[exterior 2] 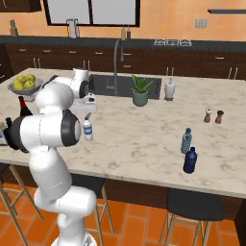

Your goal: Move the plastic bottles in the middle to the plastics group, and the glass bottles in the middle to the glass group.

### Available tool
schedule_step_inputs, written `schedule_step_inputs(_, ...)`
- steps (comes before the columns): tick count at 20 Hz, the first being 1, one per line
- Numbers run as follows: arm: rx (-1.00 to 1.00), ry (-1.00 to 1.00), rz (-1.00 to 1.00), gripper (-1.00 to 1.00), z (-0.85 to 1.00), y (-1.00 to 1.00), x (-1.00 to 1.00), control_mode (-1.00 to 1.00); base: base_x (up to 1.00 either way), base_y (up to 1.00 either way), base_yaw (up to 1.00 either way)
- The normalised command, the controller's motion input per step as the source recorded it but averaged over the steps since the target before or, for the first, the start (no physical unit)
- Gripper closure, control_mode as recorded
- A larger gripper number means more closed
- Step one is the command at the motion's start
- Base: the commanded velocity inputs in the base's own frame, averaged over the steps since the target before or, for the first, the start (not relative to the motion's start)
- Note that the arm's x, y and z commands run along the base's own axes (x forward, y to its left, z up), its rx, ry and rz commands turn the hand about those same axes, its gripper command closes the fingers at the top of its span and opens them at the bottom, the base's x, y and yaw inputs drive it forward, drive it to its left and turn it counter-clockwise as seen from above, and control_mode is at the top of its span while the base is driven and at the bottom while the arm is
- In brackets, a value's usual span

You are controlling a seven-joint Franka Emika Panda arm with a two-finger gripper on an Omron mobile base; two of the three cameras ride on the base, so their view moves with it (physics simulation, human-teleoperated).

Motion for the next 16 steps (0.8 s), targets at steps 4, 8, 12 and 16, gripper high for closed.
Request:
schedule_step_inputs(4,-0.07,0.02,0.00,-1.00,-0.45,-0.14,0.23,-1.00,0.00,0.00,0.00)
schedule_step_inputs(8,-0.07,0.00,0.00,-1.00,-0.31,-0.07,0.36,-1.00,0.00,0.00,0.00)
schedule_step_inputs(12,0.00,0.00,0.00,-1.00,-0.15,0.00,0.36,-1.00,0.00,0.00,0.00)
schedule_step_inputs(16,-0.01,0.00,0.00,-1.00,-0.20,0.03,0.33,-1.00,0.00,0.00,0.00)
